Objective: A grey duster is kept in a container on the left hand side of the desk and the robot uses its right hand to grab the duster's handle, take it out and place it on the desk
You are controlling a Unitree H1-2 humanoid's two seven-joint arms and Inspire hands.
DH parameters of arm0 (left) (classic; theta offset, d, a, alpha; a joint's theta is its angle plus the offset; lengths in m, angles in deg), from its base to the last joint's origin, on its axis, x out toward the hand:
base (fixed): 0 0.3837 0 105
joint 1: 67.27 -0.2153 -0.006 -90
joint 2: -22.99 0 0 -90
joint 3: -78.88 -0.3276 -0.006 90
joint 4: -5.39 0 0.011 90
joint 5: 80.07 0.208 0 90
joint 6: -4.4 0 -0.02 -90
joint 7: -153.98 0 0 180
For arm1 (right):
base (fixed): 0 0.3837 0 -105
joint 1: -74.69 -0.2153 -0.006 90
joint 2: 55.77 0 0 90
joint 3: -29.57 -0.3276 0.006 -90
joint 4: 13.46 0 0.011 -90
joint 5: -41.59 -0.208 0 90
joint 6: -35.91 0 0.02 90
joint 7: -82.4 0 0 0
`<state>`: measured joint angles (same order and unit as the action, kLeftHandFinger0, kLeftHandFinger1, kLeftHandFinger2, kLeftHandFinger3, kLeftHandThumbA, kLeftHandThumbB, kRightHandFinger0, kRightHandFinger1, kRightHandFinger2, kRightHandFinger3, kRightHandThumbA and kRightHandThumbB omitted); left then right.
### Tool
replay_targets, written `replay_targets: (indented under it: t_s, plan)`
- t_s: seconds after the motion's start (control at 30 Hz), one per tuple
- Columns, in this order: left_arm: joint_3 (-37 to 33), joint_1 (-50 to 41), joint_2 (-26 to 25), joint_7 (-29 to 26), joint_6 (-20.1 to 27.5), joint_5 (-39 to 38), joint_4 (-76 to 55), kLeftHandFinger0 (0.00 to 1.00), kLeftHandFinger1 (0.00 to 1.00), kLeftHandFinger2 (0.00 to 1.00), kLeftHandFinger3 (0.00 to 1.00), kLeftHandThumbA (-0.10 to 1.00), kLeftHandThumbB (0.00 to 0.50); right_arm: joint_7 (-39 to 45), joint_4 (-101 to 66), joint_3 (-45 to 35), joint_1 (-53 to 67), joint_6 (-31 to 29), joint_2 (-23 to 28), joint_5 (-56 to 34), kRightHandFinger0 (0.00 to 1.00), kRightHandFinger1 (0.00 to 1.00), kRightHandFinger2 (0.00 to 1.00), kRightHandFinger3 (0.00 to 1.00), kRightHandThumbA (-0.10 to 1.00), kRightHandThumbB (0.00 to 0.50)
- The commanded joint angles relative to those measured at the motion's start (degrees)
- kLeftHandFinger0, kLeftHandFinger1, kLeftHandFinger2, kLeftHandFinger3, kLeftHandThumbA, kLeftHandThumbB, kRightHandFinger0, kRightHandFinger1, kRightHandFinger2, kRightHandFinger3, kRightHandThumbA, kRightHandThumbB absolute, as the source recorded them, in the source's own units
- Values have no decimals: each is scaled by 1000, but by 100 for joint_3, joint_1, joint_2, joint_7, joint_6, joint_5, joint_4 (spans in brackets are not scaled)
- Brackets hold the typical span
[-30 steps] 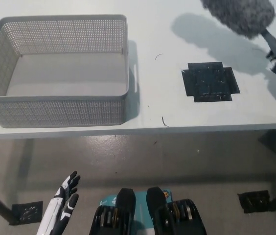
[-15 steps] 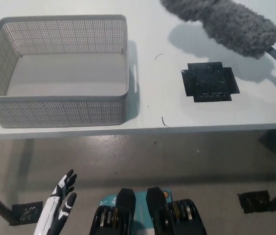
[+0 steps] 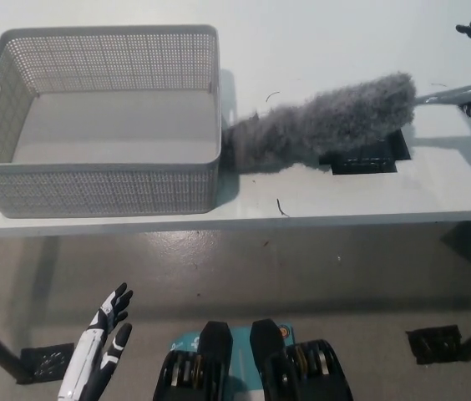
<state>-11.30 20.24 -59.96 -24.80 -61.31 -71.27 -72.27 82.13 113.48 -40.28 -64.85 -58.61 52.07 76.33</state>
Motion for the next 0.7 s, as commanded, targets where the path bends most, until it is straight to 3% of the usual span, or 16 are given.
replay_targets:
  t_s: [0.0,0.17,0.27,0.47,0.5,0.53,0.57,0.6,0.67]
  plan:
    - [6,103,-98,-21,58,35,-236,1000,1000,1000,1000,932,159,865,-193,-279,-541,204,268,-436,1000,1000,1000,1000,820,500]
    - [27,93,-69,-42,66,-6,-214,1000,1000,1000,1000,926,173,1124,-387,-428,-485,500,300,-474,1000,1000,1000,1000,825,500]
    - [37,104,-93,-66,165,30,-161,1000,1000,1000,1000,927,151,1344,-560,-556,-419,661,361,-591,1000,1000,1000,1000,820,482]
    - [53,37,-92,-53,100,7,-205,1000,1000,1000,1000,951,165,1926,-936,-1008,-515,1220,486,-1076,1000,1000,1000,1000,731,451]
    - [69,9,-94,-73,118,12,-205,1000,1000,1000,1000,951,166,2356,-1043,-1160,-640,1588,531,-1397,1000,1000,1000,1000,634,430]
    - [85,-15,-90,-97,133,21,-216,1000,1000,1000,1000,952,165,3018,-1121,-1315,-854,2328,604,-1816,1000,1000,1000,1000,507,405]
    - [100,-41,-79,-129,140,48,-237,1000,1000,1000,1000,953,164,3897,-1097,-1227,-1157,2837,843,-2096,1000,1000,1000,1000,454,375]
    - [108,-70,-75,-141,139,63,-266,1000,1000,1000,1000,954,147,4908,-1131,-963,-1507,3023,1261,-2268,1000,1000,1000,1000,469,400]
    - [126,-97,-83,-141,156,36,-281,1000,1000,1000,1000,953,147,5521,-1259,-790,-1824,3074,1649,-2290,1000,1000,1000,1000,442,486]
